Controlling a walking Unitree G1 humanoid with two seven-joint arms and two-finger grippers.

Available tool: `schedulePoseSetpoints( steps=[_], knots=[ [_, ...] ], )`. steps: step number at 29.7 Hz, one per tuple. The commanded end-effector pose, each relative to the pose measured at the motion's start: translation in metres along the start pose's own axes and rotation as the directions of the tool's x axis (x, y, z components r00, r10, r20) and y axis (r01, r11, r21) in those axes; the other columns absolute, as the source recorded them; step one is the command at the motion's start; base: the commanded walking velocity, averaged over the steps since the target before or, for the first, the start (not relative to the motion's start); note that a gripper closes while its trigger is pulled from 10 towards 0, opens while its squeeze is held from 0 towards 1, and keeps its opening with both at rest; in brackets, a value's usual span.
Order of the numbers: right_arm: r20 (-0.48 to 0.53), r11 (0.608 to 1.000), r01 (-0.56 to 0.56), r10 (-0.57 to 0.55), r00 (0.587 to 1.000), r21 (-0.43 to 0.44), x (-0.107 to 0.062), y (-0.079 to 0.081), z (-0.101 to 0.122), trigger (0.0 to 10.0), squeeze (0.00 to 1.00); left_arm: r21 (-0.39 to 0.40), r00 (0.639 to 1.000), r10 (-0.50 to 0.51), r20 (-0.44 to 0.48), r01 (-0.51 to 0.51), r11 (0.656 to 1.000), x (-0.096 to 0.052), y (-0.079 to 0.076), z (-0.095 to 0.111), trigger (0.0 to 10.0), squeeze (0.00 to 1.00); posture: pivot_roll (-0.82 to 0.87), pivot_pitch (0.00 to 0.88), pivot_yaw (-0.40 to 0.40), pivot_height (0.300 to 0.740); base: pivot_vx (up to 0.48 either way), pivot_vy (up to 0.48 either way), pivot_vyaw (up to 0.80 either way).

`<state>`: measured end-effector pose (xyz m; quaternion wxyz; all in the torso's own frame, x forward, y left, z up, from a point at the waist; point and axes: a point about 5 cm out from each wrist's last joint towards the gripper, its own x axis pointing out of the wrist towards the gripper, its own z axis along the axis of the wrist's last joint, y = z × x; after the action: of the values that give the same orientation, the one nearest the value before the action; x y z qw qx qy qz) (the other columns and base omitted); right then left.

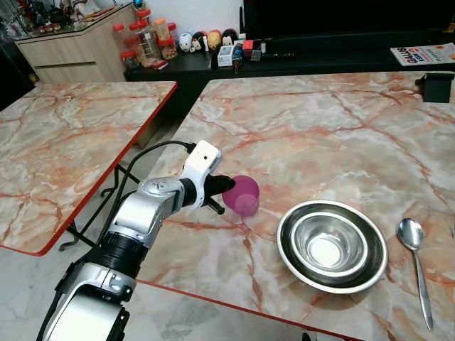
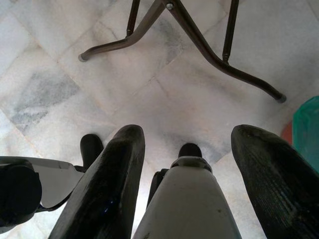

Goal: Setting the table

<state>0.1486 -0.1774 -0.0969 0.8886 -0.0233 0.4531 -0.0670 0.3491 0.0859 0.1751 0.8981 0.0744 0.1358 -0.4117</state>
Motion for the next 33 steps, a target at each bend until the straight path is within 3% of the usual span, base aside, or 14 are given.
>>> schedulePoseSetpoints(
  steps=[1, 27, 28, 29, 30, 31, 32, 33],
  knots=[
    [-0.032, 1.0, -0.004, 0.005, 0.999, 0.015, -0.0025, 0.0035, -0.0092, 10.0, 0.0, 0.017, 1.0, 0.017, -0.023, -0.017, 1.0, -0.003, 0.0057, 0.0018, 10.0, 0.0, -0.03, 0.026, 0.181, 0.74, 0.0, 0.0, 0.0],
    [-0.036, 1.0, -0.007, 0.008, 0.999, 0.021, -0.003, 0.0057, -0.0106, 10.0, 0.0, 0.017, 1.0, 0.007, -0.023, -0.006, 1.0, -0.0024, 0.0036, 0.0031, 10.0, 0.0, -0.03, 0.03, 0.186, 0.74, 0.0, 0.0, 0.0],
    [-0.036, 1.0, -0.006, 0.007, 0.999, 0.021, -0.003, 0.0056, -0.0106, 10.0, 0.0, 0.017, 1.0, 0.006, -0.022, -0.006, 1.0, -0.0023, 0.0035, 0.0032, 10.0, 0.37, -0.03, 0.03, 0.186, 0.74, 0.0, 0.0, 0.0],
    [-0.036, 1.0, -0.006, 0.006, 0.999, 0.02, -0.003, 0.0054, -0.0105, 10.0, 0.0, 0.018, 1.0, 0.006, -0.021, -0.006, 1.0, -0.0021, 0.0034, 0.0034, 10.0, 0.63, -0.03, 0.03, 0.186, 0.74, 0.0, 0.0, 0.0],
    [-0.036, 1.0, -0.005, 0.006, 0.999, 0.02, -0.0029, 0.0052, -0.0104, 10.0, 0.0, 0.018, 1.0, 0.012, -0.018, -0.012, 1.0, -0.0018, 0.0036, 0.0039, 10.0, 0.74, -0.03, 0.03, 0.186, 0.74, 0.0, 0.0, 0.0],
    [-0.036, 1.0, -0.005, 0.006, 0.999, 0.02, -0.0029, 0.0052, -0.0104, 10.0, 0.0, 0.018, 1.0, 0.012, -0.018, -0.012, 1.0, -0.0018, 0.0036, 0.0039, 10.0, 0.74, -0.03, 0.03, 0.186, 0.74, 0.0, 0.0, 0.0],
    [-0.035, 1.0, -0.005, 0.006, 0.999, 0.02, -0.0029, 0.0051, -0.0102, 10.0, 0.0, 0.021, 1.0, 0.012, -0.017, -0.012, 1.0, -0.0017, 0.0034, 0.004, 10.0, 1.0, -0.03, 0.03, 0.186, 0.74, 0.0, 0.0, 0.0],
    [-0.035, 1.0, -0.005, 0.006, 0.999, 0.02, -0.0029, 0.0052, -0.0102, 10.0, 0.0, 0.021, 1.0, 0.012, -0.017, -0.012, 1.0, -0.0018, 0.0035, 0.0041, 10.0, 1.0, -0.03, 0.027, 0.184, 0.74, 0.0, 0.0, 0.0]
  ],
)
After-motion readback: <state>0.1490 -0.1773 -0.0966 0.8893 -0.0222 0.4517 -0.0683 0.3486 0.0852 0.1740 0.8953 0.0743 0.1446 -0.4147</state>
